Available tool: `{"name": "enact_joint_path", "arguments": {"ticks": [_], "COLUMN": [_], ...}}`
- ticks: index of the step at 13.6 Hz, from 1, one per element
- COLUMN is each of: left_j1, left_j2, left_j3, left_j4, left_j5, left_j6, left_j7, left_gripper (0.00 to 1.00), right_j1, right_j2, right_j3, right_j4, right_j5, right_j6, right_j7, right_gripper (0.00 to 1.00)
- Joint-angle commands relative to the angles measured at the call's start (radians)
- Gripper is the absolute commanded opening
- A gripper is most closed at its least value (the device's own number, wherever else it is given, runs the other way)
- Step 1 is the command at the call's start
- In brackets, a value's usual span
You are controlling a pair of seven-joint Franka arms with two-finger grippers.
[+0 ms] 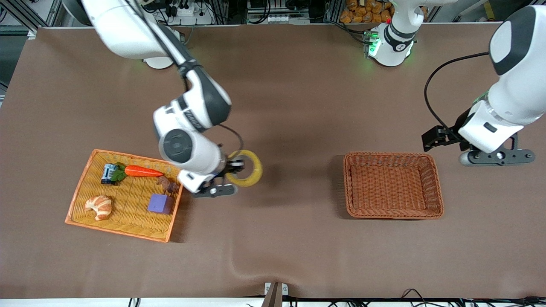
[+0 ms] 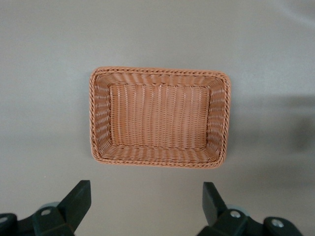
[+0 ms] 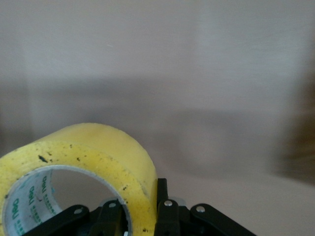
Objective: Transfer tape with both arms
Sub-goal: 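Carry the tape toward the table middle while the left gripper approaches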
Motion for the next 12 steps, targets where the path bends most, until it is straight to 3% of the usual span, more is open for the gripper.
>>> {"name": "enact_joint_path", "arguments": {"ticks": [1,6,9,12], "left_j1": [0.003,-0.007,-0.058,-0.101], "left_j2": [-0.026,-0.008,0.05,0.127], "left_j3": [-0.003,-0.004,-0.006,-0.006], "left_j4": [-0.006,-0.013,-0.006,-0.003], "left_j5": [0.0,-0.011,-0.011,-0.011], "left_j6": [-0.006,0.006,0.037,0.082], "left_j7": [0.007,-0.013,-0.014,-0.014], "left_gripper": [1.0,1.0,1.0,1.0], "right_j1": [0.071,0.15,0.173,0.201], "right_j2": [0.049,0.124,0.144,0.178], "right_j3": [-0.013,-0.021,-0.021,-0.021], "right_j4": [0.005,0.003,0.003,0.003], "right_j5": [0.001,-0.08,-0.091,-0.123], "right_j6": [0.086,0.191,0.219,0.288], "right_j7": [0.113,0.214,0.262,0.36], "right_gripper": [0.02,0.08,0.23,0.23]}}
